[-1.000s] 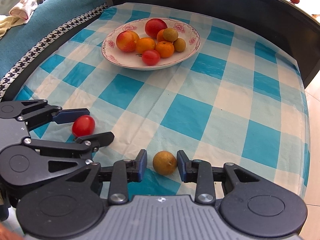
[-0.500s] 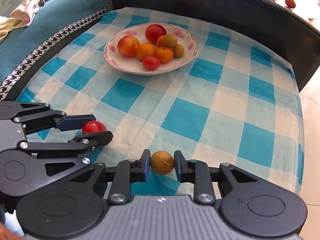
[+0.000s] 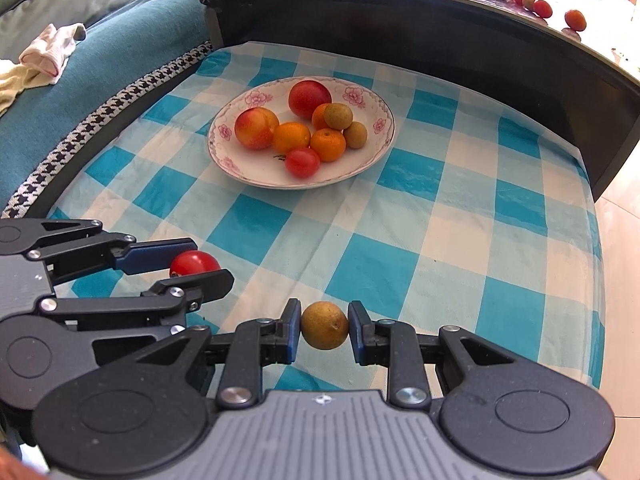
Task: Organize fruits
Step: 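Carry the tomato with the left tool while the right tool carries the brown fruit over the plate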
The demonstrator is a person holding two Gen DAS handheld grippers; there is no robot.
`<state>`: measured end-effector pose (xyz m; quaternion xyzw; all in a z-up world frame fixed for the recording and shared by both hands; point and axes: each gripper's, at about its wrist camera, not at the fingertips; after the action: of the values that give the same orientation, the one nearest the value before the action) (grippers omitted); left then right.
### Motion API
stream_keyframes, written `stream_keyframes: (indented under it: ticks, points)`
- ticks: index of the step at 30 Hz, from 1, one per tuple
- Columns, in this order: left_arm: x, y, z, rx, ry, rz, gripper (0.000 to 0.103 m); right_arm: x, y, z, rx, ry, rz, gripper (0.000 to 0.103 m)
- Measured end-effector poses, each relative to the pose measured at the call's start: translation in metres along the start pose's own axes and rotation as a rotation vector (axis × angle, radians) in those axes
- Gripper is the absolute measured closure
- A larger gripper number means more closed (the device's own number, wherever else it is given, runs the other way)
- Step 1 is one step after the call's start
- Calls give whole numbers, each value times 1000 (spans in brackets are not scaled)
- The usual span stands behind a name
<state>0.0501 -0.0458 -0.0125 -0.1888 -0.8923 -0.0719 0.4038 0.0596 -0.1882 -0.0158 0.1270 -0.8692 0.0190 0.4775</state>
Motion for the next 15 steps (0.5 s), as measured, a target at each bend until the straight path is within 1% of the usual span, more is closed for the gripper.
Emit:
stream_keyframes:
  ticks: [7,15]
  points:
    - [2,9,-15,20,-28,1,66,3,0,-17,-4,-31,0,64]
    - [0,20,-39,28,-60,-19,67,0,-3,-44,-28,-68,-6,64]
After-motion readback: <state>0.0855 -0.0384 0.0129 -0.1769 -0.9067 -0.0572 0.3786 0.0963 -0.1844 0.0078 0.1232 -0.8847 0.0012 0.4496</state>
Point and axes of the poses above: each gripper's, at about its wrist camera, not at the fingertips, and x roughly against the way its jaws point, y to its left, z to its underside, and after that the axes turned 1 degree about z, right-handed
